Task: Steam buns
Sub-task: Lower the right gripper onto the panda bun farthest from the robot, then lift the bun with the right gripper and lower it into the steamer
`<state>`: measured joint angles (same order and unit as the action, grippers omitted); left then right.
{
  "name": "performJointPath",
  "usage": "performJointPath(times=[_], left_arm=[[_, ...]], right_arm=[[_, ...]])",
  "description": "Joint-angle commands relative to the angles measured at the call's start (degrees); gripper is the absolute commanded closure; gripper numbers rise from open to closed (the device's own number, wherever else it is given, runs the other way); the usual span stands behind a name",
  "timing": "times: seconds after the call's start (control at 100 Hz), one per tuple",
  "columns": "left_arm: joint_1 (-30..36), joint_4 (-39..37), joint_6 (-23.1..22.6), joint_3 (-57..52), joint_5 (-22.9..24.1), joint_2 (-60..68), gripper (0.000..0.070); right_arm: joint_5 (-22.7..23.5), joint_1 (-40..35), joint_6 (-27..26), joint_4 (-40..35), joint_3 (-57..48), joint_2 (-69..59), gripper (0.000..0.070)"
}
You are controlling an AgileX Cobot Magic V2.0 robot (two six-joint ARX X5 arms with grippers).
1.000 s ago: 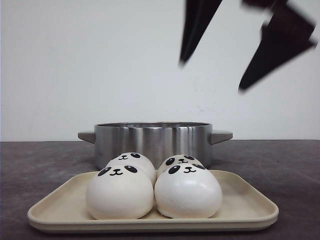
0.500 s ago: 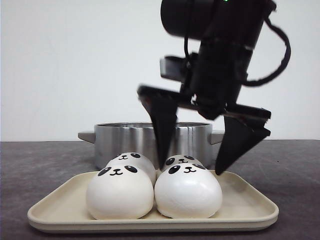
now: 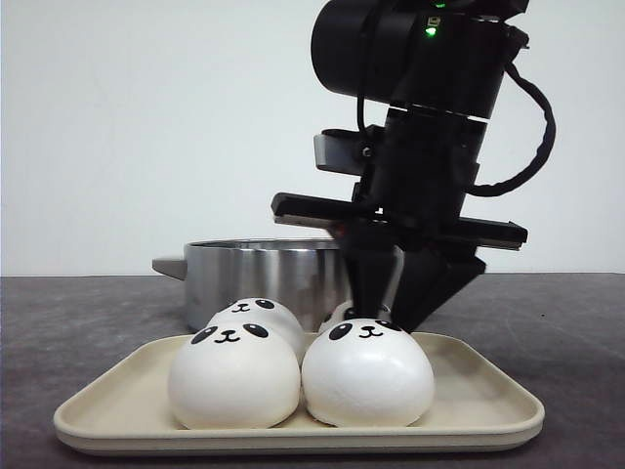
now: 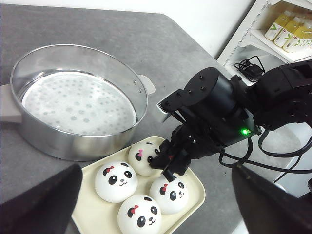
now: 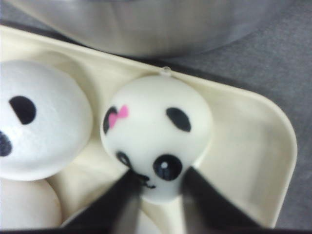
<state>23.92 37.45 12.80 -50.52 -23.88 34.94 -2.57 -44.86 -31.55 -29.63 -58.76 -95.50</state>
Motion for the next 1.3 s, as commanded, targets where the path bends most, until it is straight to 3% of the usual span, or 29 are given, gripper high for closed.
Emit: performJointPath(times=[0.0, 0.43, 0.51, 0.65, 0.84, 1.03, 1.29], left_arm=[[0.33, -0.57, -0.81, -0.68, 0.33, 0.26, 0.0104], [0.33, -0.57, -0.81, -0.68, 0.33, 0.26, 0.0104], [0.33, -0.61, -0.81, -0.68, 0.33, 0.28, 0.0104], [0.33, -1.05, -0.77, -0.68, 1.05, 0.31, 0.0104], [0.37, -1.31, -0.79, -0.68, 2.71, 0.37, 0.0104], [0.37, -1.01, -0.79, -0.68, 3.06, 0.68, 0.0104], [0.37, -0.98, -0.77, -0.68, 3.08, 1.09, 0.0104]], right_arm=[[0.13, -0.42, 0.7, -0.85, -0.61, -1.88, 0.0691], [-0.55, -3.65, 1.9, -0.04, -0.63, 17.51, 0.0691], [-2.43, -4.31, 2.01, 1.05, -0.96, 21.7, 0.0693], [-3.23, -1.62, 4.09, 2.71, -5.03, 23.1, 0.0693], [0.26, 5.25, 9.79, 1.62, -16.74, 15.13, 0.0693], [0.17, 9.4, 15.37, -3.02, -31.43, 0.9, 0.0693], [-0.44, 12.96, 15.93, -4.59, -40.09, -16.02, 0.0693]])
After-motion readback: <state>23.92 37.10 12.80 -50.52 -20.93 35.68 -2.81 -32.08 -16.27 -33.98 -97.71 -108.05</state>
